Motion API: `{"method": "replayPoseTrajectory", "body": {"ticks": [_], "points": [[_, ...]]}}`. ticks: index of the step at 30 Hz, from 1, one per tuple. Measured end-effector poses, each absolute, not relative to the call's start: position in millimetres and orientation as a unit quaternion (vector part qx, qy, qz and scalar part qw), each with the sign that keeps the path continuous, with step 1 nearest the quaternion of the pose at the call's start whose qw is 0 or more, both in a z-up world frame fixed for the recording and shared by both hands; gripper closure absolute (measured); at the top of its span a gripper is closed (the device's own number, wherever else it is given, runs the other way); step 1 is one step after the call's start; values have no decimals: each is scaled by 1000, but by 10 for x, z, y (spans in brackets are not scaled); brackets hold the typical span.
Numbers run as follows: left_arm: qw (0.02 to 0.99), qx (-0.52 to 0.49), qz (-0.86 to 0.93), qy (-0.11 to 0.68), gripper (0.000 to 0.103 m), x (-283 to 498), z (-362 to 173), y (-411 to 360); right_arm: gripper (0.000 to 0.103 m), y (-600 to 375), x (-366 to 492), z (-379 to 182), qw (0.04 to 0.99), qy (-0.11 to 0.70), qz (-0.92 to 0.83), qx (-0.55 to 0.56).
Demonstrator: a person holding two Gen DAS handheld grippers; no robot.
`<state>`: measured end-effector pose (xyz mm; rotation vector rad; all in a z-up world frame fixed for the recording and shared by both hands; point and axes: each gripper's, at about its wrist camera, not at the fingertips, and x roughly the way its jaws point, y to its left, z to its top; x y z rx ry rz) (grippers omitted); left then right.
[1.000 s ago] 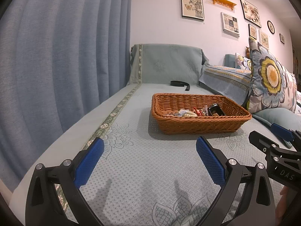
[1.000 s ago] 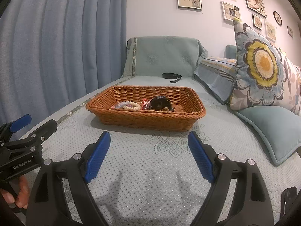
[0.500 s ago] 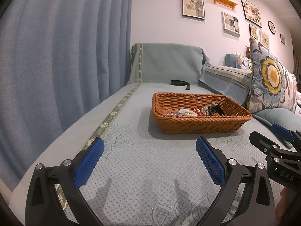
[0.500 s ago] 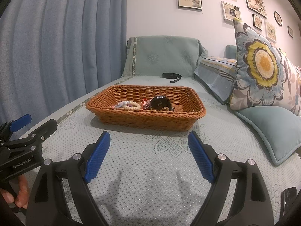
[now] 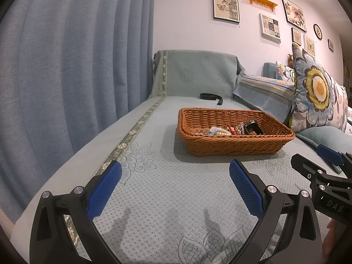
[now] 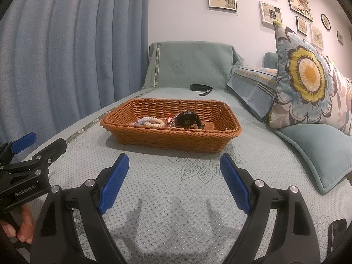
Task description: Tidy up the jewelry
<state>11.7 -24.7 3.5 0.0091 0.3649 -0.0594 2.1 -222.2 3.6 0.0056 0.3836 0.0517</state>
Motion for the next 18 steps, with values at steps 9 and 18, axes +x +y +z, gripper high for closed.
{"method": "replayPoseTrajectory", "body": {"ticks": [9,18], "points": [[983,4,-29,182,8,127,36,-247,22,-2222,25,35,981,191,26,2],[983,4,-30,182,8,113,23,-253,19,-2225,22,36,981,190,25,2]]}}
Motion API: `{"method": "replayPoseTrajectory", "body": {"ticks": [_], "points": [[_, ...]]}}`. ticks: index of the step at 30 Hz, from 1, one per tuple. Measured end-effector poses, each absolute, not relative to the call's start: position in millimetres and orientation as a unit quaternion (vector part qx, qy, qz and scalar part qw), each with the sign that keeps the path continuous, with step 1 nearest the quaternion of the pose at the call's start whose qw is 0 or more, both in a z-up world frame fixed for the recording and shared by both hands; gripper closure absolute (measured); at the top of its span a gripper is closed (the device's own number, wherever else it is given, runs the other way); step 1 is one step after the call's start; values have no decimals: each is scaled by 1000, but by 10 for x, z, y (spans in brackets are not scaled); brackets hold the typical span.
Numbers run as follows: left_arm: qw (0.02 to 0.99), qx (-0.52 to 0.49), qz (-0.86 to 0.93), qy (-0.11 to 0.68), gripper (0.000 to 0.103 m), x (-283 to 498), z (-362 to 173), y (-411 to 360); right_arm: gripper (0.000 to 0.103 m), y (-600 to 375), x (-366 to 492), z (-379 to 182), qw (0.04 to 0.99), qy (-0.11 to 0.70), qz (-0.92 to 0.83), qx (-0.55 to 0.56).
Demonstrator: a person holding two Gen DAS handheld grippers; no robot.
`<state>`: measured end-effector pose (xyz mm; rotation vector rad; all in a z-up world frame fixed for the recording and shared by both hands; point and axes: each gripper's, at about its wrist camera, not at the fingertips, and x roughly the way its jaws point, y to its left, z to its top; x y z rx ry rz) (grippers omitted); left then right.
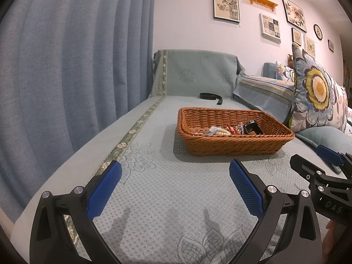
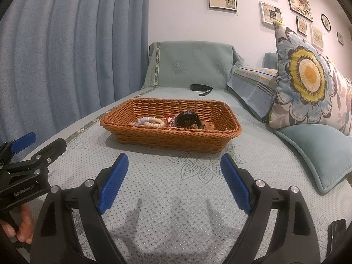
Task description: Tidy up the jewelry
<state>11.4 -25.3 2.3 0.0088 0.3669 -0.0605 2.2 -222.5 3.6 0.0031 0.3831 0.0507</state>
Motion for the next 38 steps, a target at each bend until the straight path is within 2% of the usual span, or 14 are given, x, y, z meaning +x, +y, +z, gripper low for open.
{"method": "replayPoseTrajectory", "body": {"ticks": [38], "points": [[981,-9,-28,191,7,127,29,-214,18,-2245,33,30,981,193,27,-3]]}}
